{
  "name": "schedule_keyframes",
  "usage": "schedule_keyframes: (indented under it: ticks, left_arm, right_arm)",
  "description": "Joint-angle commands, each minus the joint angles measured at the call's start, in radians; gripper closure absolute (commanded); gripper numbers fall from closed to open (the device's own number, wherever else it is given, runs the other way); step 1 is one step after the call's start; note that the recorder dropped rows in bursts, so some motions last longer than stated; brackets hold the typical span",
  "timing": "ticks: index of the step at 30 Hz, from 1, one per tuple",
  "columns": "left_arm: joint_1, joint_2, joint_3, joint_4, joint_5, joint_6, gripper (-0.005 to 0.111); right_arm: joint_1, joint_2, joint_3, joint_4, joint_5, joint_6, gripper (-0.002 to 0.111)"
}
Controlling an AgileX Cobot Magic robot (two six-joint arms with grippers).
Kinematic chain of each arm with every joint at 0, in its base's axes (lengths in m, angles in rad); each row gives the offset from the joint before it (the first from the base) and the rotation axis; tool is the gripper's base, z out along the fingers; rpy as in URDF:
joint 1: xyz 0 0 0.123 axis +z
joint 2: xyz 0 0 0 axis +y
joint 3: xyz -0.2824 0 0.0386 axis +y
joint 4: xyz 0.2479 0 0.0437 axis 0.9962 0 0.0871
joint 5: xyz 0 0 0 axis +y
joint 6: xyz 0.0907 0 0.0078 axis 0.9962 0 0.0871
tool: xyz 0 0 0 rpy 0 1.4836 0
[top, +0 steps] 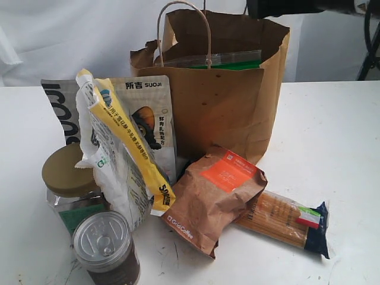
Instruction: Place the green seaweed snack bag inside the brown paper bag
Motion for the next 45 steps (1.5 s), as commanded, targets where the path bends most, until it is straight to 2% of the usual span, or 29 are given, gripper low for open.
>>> schedule_keyframes:
  ticks: [1, 5, 9, 16, 23, 29, 36, 42, 45]
  left_arm:
    - [-0.005, -0.004, 0.005, 0.0, -0.01, -0.002, 0.106]
    - [-0.005, -0.004, 0.005, 0.0, -0.01, -0.002, 0.106]
    - [-0.005, -0.004, 0.005, 0.0, -0.01, -0.002, 0.106]
    - [-0.005, -0.004, 0.005, 0.0, -0.01, -0.002, 0.106]
    - [-0.005, -0.004, 0.005, 0.0, -0.01, -0.002, 0.106]
    - [-0.005, -0.004, 0.005, 0.0, -0.01, -0.002, 0.106]
    - [-0.005, -0.004, 0.005, 0.0, -0.01, -0.002, 0.106]
    - [-0.005, -0.004, 0.005, 0.0, -0.01, -0.002, 0.106]
    - [-0.005, -0.004, 0.005, 0.0, -0.01, -0.002, 0.106]
  right_arm:
    - [-0.005, -0.045, -0.006, 0.044, 0.108, 0.029, 0.081]
    - [-0.003, -0.074, -0.006, 0.196, 0.209, 0.014, 0.108]
    - [0.032, -0.102, 0.023, 0.281, 0.249, -0.043, 0.108]
    - [0.118, -0.197, 0.217, 0.351, 0.186, -0.039, 0.108]
    - [0.118, -0.336, 0.321, 0.558, 0.206, -0.025, 0.108]
    - [0.118, -0.45, 0.345, 0.581, 0.365, -0.029, 0.108]
    - [0.118, -0.555, 0.345, 0.572, 0.412, -0.067, 0.108]
    - [0.118, -0.618, 0.345, 0.569, 0.541, -0.112, 0.108]
    - [0.064, -0.683, 0.345, 0.588, 0.625, -0.112, 0.108]
